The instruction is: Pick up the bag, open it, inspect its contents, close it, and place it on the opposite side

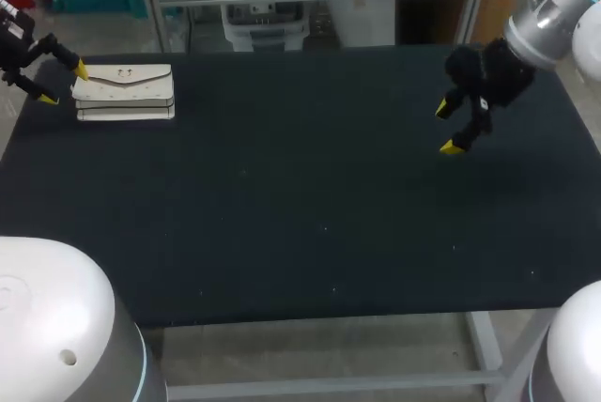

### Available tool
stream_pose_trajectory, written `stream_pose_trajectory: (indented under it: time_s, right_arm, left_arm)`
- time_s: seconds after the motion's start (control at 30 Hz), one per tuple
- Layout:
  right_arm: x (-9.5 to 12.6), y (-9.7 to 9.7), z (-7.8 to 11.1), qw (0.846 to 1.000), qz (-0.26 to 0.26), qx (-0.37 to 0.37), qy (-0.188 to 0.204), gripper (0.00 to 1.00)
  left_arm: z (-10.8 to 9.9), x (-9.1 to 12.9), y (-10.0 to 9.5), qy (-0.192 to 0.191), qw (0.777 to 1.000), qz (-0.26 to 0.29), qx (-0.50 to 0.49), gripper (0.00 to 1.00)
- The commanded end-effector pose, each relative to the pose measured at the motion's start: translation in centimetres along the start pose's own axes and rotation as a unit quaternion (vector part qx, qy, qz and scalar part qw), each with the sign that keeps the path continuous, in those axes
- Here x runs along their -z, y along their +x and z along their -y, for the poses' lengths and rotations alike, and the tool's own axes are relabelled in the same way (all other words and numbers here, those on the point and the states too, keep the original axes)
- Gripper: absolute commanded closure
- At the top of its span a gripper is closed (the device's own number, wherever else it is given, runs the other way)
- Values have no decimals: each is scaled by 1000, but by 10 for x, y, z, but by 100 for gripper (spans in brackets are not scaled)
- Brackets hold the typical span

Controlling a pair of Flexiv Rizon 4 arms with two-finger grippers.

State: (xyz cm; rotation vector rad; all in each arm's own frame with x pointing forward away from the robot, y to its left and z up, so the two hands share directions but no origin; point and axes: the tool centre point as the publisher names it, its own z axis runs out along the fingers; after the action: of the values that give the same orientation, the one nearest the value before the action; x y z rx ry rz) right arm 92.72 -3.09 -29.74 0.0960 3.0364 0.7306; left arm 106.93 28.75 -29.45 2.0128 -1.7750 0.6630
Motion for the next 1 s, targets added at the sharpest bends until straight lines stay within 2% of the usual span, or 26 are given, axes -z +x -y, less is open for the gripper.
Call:
stream_pose_trajectory:
  time_s: [0.03,0.13,0.33,0.4,0.43,0.5,0.53,0.6,0.67,0.7,0.73,1.0]
  right_arm:
    - [-24,-2,-3,1000,-8,21,-1,0]
    - [-34,-2,-5,999,-16,35,-3,0]
    - [-43,2,-10,998,-25,55,-8,0]
    - [-45,3,-11,998,-28,60,-11,0]
    - [-46,4,-11,998,-30,62,-11,0]
    - [-47,5,-12,997,-31,64,-13,0]
    - [-48,5,-12,997,-32,64,-14,0]
    - [-50,5,-12,997,-35,65,-17,0]
    - [-52,6,-12,997,-37,65,-17,0]
    - [-53,6,-12,997,-39,66,-17,0]
    - [-54,6,-12,997,-40,66,-17,0]
    - [-57,7,-13,996,-49,72,-15,0]
  left_arm:
    - [25,-9,-15,-47,999,-23,8,0]
    - [36,-17,-21,-52,998,-32,21,0]
    - [54,-26,-30,-64,996,-49,41,17]
    - [55,-29,-31,-68,995,-54,45,25]
    - [55,-32,-31,-71,995,-55,45,44]
    - [58,-35,-31,-73,995,-56,46,51]
    - [59,-37,-31,-75,994,-59,46,61]
    - [60,-39,-31,-80,994,-63,46,64]
    - [59,-42,-29,-83,994,-62,44,88]
    - [58,-43,-28,-85,993,-63,43,97]
    - [57,-44,-27,-87,993,-63,43,100]
    - [45,-55,-23,-97,992,-67,40,100]
